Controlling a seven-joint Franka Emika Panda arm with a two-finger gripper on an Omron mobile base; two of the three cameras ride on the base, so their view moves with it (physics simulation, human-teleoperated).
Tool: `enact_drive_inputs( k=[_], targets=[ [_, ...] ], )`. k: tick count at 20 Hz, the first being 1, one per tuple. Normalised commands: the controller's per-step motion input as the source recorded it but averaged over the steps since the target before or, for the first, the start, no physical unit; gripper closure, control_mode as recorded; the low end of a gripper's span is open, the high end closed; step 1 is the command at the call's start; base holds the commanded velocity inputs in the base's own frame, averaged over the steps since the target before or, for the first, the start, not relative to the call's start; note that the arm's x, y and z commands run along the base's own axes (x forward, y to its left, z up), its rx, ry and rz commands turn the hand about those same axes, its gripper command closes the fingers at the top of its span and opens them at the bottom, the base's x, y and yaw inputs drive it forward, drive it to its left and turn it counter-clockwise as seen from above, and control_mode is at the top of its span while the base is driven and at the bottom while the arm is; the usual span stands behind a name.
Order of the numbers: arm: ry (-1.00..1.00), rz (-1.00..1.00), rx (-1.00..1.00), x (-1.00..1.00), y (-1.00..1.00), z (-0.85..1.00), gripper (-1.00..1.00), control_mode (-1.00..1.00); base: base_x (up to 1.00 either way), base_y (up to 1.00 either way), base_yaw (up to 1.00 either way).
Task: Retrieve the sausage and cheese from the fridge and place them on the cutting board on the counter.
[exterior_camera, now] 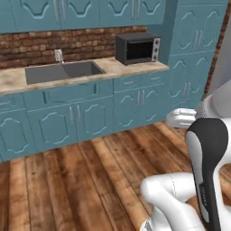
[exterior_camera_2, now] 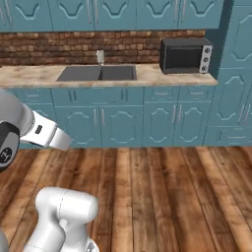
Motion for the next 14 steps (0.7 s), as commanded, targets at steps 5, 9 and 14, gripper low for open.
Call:
enact_drive_inputs(
  k=[5,9,14],
  targets=[
    [0.00,0.00,0.00,0.00,0.00,0.00,-1.00,1.00,0.54,-0.25,-0.57],
    [0.00,0.00,0.00,0.00,0.00,0.00,-1.00,1.00,1.00,0.00,-0.24],
    [0.00,0.00,0.00,0.00,0.00,0.00,-1.00,1.00,0.83,-0.17,-0.32]
  ],
)
